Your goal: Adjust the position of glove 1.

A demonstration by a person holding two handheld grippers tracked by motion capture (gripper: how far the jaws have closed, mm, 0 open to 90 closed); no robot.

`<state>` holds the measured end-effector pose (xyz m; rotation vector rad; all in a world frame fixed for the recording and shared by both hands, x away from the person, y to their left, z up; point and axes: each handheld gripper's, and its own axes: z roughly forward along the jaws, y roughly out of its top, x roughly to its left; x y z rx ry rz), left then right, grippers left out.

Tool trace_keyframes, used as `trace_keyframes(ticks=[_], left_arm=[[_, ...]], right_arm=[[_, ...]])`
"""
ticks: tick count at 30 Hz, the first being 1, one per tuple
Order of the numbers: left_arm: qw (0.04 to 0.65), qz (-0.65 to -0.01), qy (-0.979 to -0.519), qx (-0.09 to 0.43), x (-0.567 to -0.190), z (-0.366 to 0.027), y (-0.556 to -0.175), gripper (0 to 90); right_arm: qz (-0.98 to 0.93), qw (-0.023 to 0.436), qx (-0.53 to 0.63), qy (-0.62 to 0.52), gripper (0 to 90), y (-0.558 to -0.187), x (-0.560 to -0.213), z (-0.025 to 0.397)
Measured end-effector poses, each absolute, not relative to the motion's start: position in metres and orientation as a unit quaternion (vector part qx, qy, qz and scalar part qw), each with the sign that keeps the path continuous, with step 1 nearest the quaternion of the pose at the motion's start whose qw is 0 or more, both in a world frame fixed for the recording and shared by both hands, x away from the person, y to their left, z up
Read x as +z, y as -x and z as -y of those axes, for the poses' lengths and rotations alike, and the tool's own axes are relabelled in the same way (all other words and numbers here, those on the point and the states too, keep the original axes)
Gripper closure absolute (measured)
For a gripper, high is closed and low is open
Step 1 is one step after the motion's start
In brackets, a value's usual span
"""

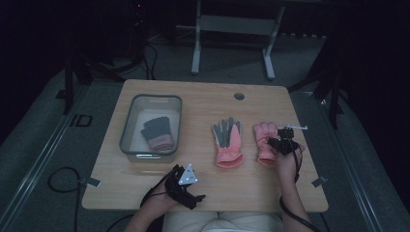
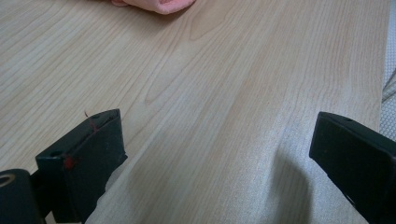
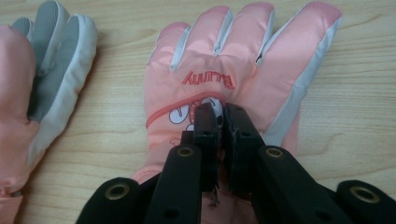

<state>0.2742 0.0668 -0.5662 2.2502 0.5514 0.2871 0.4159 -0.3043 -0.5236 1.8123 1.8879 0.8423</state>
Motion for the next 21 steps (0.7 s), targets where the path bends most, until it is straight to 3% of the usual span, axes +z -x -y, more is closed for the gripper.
trace_keyframes(ticks=[5,12,21], left_arm=[[0.392,-0.216,-0.887,0.115,-0.566,-0.067,-0.275,2.9],[0.392,-0.217,-0.887,0.114,-0.566,-0.067,-0.275,2.9],[0.390,-0.217,-0.887,0.115,-0.566,-0.066,-0.275,2.9]], right_arm=[[-0.683,0.182,0.300,-0.641,78.6,-0.419,-0.520,0.308],[-0.753,0.219,0.297,-0.545,72.4,-0.415,-0.493,0.319],[-0.812,0.201,0.290,-0.464,68.0,-0.419,-0.478,0.324]])
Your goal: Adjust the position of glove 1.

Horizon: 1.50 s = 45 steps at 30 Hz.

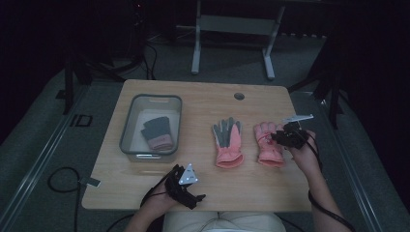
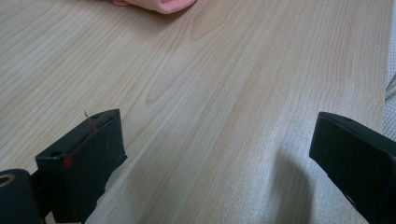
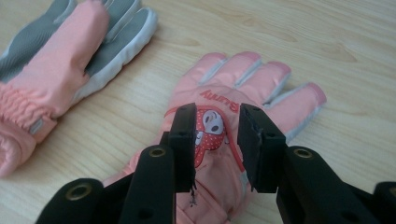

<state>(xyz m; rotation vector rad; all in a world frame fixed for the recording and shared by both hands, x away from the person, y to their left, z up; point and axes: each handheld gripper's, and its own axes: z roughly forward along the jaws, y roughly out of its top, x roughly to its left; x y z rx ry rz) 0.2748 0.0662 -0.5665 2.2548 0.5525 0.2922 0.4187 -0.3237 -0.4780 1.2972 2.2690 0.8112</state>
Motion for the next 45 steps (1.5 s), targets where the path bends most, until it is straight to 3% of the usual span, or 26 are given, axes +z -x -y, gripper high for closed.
trace_keyframes(ticks=[2,7,11,14,18,28,35,45], left_arm=[[0.390,-0.217,-0.888,0.114,-0.566,-0.066,-0.275,2.9],[0.391,-0.217,-0.887,0.115,-0.566,-0.067,-0.275,2.9],[0.390,-0.216,-0.888,0.115,-0.566,-0.067,-0.275,2.9],[0.391,-0.216,-0.887,0.115,-0.567,-0.066,-0.275,2.9],[0.391,-0.217,-0.887,0.115,-0.567,-0.066,-0.275,2.9],[0.393,-0.218,-0.886,0.113,-0.566,-0.067,-0.276,2.8],[0.393,-0.217,-0.886,0.114,-0.566,-0.067,-0.276,2.8],[0.394,-0.214,-0.887,0.112,-0.566,-0.068,-0.276,2.8]], right_arm=[[-0.815,0.185,0.267,-0.480,70.7,-0.429,-0.487,0.322],[-0.823,0.181,0.244,-0.481,65.9,-0.430,-0.511,0.317],[-0.819,0.189,0.247,-0.481,72.1,-0.428,-0.519,0.316],[-0.812,0.190,0.251,-0.491,81.6,-0.425,-0.523,0.315],[-0.802,0.191,0.259,-0.504,84.8,-0.425,-0.521,0.315],[-0.772,0.222,0.300,-0.514,87.2,-0.415,-0.457,0.300],[-0.765,0.234,0.337,-0.497,87.2,-0.403,-0.412,0.252],[-0.785,0.222,0.338,-0.469,87.1,-0.394,-0.409,0.179]])
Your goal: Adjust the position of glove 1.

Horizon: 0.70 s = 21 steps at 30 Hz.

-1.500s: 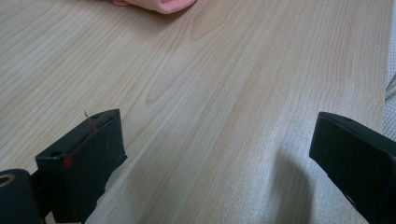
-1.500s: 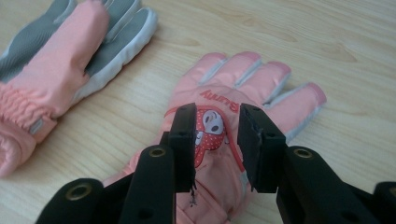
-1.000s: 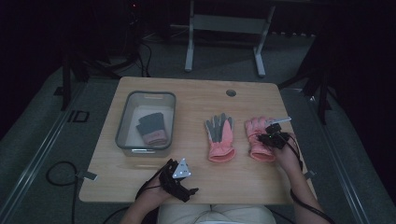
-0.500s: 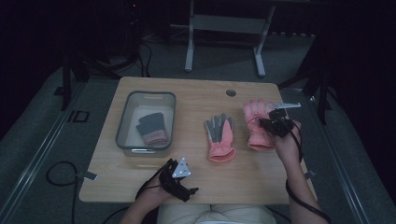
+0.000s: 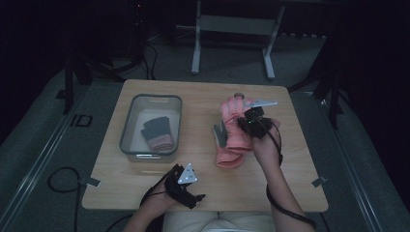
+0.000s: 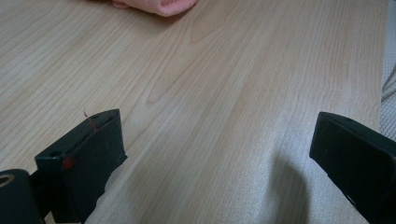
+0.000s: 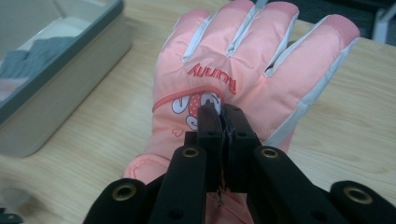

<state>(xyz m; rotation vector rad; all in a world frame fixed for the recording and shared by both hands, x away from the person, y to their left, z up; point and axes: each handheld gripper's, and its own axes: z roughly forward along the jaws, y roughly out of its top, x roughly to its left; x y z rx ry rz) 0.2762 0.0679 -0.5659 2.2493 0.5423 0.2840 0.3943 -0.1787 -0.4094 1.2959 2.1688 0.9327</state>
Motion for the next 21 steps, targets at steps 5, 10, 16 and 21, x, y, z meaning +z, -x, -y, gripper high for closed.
trace_keyframes(ticks=[5,10,16,21], left_arm=[[0.393,-0.214,-0.887,0.113,-0.566,-0.068,-0.276,2.8],[0.394,-0.213,-0.887,0.111,-0.566,-0.068,-0.276,2.8],[0.393,-0.213,-0.888,0.110,-0.566,-0.067,-0.276,2.8],[0.395,-0.213,-0.887,0.108,-0.566,-0.067,-0.276,2.7]], right_arm=[[-0.794,0.207,0.327,-0.469,87.1,-0.395,-0.427,0.163],[-0.798,0.198,0.313,-0.474,86.8,-0.397,-0.447,0.157],[-0.794,0.188,0.299,-0.495,86.8,-0.404,-0.468,0.156],[-0.792,0.193,0.293,-0.500,86.8,-0.404,-0.475,0.158]])
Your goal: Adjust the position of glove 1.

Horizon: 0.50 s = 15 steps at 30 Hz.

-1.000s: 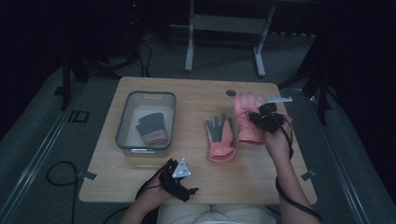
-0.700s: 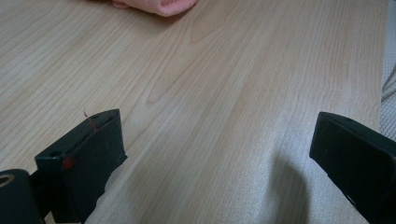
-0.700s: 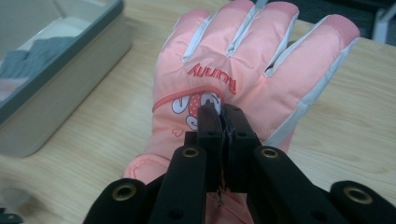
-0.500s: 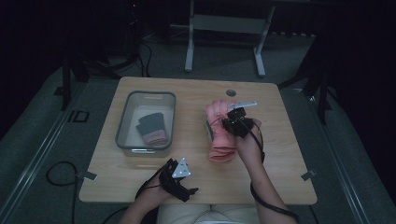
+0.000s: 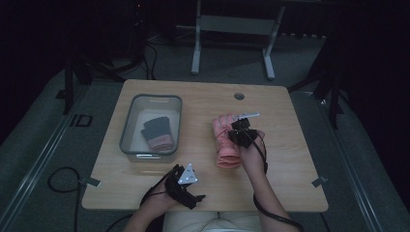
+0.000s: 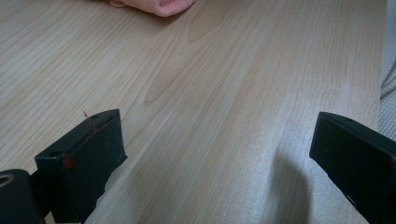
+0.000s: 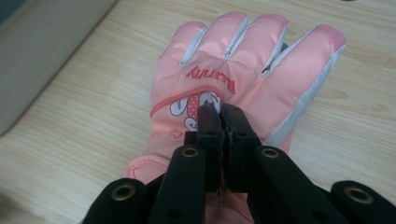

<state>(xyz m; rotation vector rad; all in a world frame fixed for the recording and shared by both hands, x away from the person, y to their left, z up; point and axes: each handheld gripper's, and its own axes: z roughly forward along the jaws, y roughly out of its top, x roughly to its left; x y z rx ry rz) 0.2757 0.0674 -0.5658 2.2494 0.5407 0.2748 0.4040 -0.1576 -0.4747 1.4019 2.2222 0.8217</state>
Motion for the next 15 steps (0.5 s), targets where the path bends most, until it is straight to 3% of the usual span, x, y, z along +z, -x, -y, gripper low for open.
trace_keyframes(ticks=[6,12,15], left_arm=[[0.392,-0.212,-0.889,0.109,-0.566,-0.067,-0.276,2.7],[0.415,-0.211,-0.880,0.100,-0.561,-0.067,-0.274,2.7],[0.409,-0.204,-0.883,0.107,-0.560,-0.066,-0.273,2.7]], right_arm=[[-0.797,0.180,0.284,-0.502,86.1,-0.408,-0.490,0.159],[-0.801,0.165,0.292,-0.496,79.7,-0.411,-0.490,0.161],[-0.802,0.169,0.317,-0.476,61.3,-0.402,-0.475,0.164]])
